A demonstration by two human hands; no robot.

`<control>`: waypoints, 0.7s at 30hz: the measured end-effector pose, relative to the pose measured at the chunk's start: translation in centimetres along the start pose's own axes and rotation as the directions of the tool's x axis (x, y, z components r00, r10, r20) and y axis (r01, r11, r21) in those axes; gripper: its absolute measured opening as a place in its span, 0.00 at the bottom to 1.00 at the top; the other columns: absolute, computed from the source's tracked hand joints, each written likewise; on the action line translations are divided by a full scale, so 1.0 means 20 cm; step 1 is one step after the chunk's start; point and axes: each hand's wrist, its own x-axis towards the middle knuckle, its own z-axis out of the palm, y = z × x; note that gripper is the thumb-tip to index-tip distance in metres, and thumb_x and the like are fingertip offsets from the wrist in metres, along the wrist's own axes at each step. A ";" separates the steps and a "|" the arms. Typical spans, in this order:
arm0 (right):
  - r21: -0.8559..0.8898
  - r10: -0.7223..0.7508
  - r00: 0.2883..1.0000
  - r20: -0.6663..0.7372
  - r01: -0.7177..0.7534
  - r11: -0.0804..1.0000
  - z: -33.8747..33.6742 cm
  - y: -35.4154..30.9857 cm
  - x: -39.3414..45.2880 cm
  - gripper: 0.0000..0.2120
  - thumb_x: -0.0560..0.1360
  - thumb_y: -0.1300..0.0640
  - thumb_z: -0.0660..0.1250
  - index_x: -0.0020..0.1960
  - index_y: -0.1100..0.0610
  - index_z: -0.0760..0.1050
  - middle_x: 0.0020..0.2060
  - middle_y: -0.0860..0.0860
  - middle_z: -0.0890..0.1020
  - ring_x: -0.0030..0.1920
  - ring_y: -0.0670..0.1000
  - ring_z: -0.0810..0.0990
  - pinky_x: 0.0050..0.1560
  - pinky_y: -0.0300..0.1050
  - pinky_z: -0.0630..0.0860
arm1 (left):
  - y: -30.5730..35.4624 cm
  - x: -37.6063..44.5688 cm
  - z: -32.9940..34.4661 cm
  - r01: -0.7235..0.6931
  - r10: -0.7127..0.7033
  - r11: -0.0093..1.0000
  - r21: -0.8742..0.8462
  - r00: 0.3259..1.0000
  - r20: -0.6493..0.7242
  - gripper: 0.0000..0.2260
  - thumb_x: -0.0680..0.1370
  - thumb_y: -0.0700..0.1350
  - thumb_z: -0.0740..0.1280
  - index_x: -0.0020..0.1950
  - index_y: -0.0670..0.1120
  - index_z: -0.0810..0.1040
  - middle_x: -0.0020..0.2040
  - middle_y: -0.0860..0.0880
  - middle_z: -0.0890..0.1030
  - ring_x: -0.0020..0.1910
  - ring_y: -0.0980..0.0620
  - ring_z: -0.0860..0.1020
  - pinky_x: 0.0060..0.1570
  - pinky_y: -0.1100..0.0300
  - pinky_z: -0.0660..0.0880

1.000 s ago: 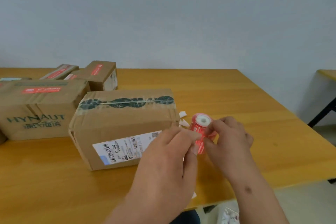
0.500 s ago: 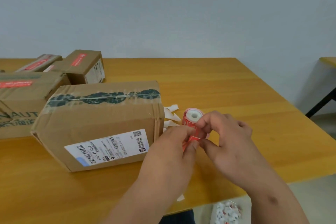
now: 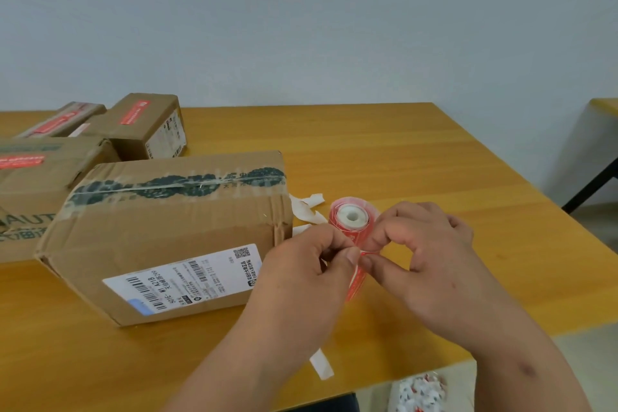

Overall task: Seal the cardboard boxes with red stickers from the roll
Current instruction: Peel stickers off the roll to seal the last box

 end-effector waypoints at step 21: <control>0.112 -0.075 0.997 0.018 0.072 0.991 -0.02 0.00 -0.02 0.05 0.67 0.45 0.68 0.34 0.41 0.73 0.45 0.37 0.77 0.55 0.42 0.70 0.61 0.42 0.53 | 0.02 -0.01 0.04 -0.046 0.046 0.997 0.065 0.999 0.001 0.18 0.80 0.44 0.62 0.31 0.58 0.71 0.26 0.56 0.70 0.26 0.58 0.66 0.26 0.66 0.64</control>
